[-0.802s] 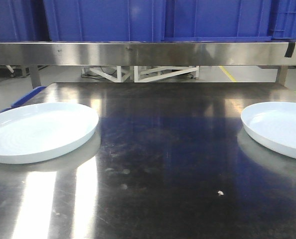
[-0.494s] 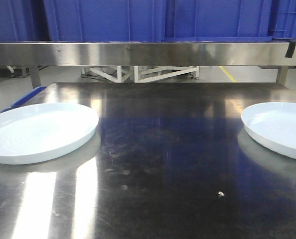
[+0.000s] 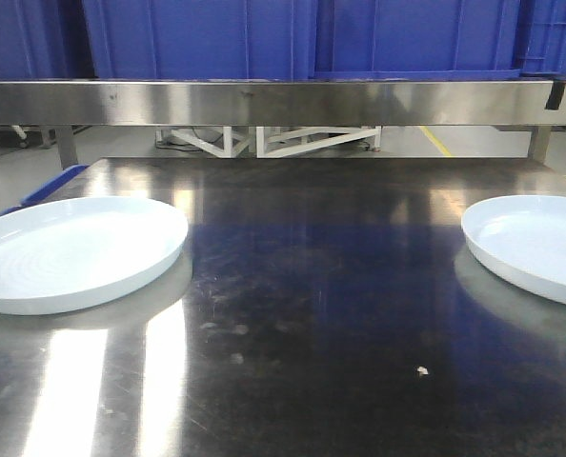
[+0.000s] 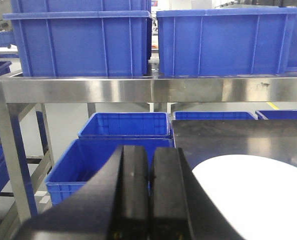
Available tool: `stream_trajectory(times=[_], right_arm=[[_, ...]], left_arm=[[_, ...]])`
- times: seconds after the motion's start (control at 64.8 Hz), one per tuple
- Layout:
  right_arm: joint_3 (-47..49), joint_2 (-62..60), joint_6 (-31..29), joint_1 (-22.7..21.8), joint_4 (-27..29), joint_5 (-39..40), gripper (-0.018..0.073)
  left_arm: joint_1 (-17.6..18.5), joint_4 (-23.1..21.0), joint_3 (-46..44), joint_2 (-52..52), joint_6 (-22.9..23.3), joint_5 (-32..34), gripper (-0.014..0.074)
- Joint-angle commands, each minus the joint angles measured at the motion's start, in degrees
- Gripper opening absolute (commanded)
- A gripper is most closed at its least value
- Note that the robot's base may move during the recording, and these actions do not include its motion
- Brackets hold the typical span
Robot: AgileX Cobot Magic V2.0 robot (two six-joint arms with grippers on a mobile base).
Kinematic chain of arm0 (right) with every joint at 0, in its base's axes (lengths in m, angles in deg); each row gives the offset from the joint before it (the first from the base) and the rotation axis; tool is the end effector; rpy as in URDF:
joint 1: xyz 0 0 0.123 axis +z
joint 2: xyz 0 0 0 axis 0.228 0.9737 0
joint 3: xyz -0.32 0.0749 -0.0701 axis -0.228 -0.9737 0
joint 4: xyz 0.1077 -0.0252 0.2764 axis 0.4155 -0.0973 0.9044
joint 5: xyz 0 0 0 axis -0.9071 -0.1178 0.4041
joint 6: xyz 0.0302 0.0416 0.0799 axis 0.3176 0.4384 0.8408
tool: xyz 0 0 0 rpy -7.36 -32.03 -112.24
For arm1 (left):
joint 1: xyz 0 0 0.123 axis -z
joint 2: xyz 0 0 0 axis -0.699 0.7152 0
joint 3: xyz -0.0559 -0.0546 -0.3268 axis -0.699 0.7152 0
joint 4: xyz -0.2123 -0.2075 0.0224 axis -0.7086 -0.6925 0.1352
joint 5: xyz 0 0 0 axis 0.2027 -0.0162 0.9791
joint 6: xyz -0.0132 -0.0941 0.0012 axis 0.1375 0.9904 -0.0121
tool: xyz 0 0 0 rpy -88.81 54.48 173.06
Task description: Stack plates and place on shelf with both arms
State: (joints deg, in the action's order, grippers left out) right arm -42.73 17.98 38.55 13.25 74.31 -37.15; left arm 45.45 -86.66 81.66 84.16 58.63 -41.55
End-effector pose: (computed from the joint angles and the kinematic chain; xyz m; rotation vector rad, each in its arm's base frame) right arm 0.0559 0.0005 0.1943 0.0631 1.5925 0.0714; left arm 0.0551 -0.0016 0.2236 0.0468 1.5150 0.0097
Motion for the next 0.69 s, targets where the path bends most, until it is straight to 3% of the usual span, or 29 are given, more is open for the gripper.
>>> stream_trajectory(times=[0.0, 0.201, 0.679], right_arm=[[-0.1, -1.0, 0.0, 0.0, -0.5, 5.3, 0.0056], [-0.1, -1.0, 0.0, 0.0, -0.5, 5.3, 0.0056], [-0.1, -1.0, 0.0, 0.0, -0.5, 5.3, 0.0056]], left_arm=[[0.2, -0.5, -6.1, 4.1, 0.3, 2.5, 0.009], [0.2, -0.5, -17.6, 16.8, 0.3, -6.6, 0.009], [0.2, -3.7, -32.8, 53.8, 0.3, -9.5, 0.009]])
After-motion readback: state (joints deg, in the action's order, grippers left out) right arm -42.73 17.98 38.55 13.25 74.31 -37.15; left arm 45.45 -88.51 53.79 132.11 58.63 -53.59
